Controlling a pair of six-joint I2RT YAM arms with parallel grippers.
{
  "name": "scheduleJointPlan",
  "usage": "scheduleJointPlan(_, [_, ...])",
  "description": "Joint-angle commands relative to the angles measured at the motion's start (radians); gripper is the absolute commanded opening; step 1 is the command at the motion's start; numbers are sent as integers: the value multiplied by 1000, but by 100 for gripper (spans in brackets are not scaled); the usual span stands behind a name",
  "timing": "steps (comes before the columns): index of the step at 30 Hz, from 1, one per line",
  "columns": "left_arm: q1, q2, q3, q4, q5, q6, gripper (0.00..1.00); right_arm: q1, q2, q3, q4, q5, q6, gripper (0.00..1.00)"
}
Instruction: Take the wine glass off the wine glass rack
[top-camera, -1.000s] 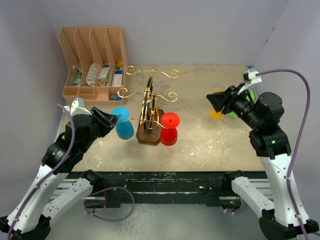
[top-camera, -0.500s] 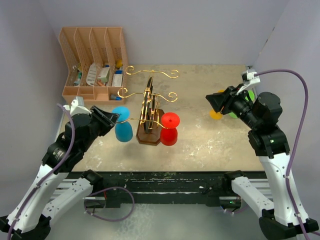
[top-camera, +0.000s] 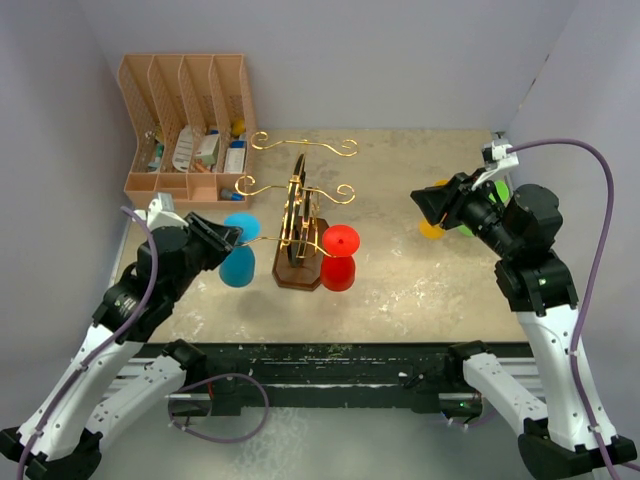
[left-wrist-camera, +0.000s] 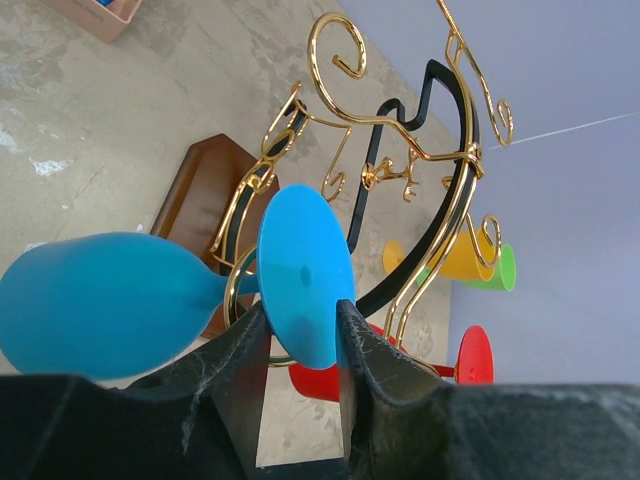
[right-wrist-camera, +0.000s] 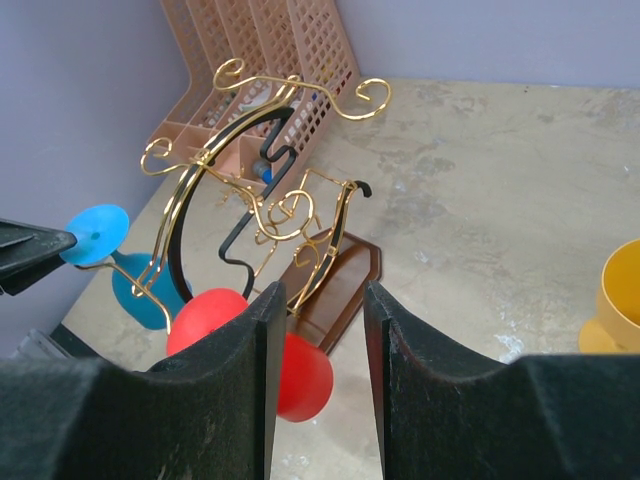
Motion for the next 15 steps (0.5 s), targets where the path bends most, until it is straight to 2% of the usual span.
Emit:
scheduleJointPlan(1, [-2,9,-14,57,15,-19,34,3,-9,-3,58,-22,-5,39])
scheduleJointPlan(4, [-2,15,-18,66,18,-23,30,2,-9,-5,59,-21,-5,39])
scheduleJointPlan(10, [-2,-1,-21,61,21,-36,6,2,-12,-9,62,-18,-5,39])
scheduleJointPlan(15, [-2,-42,-17,32,13,-55,2,2,-16,-14,71,-18,1,39])
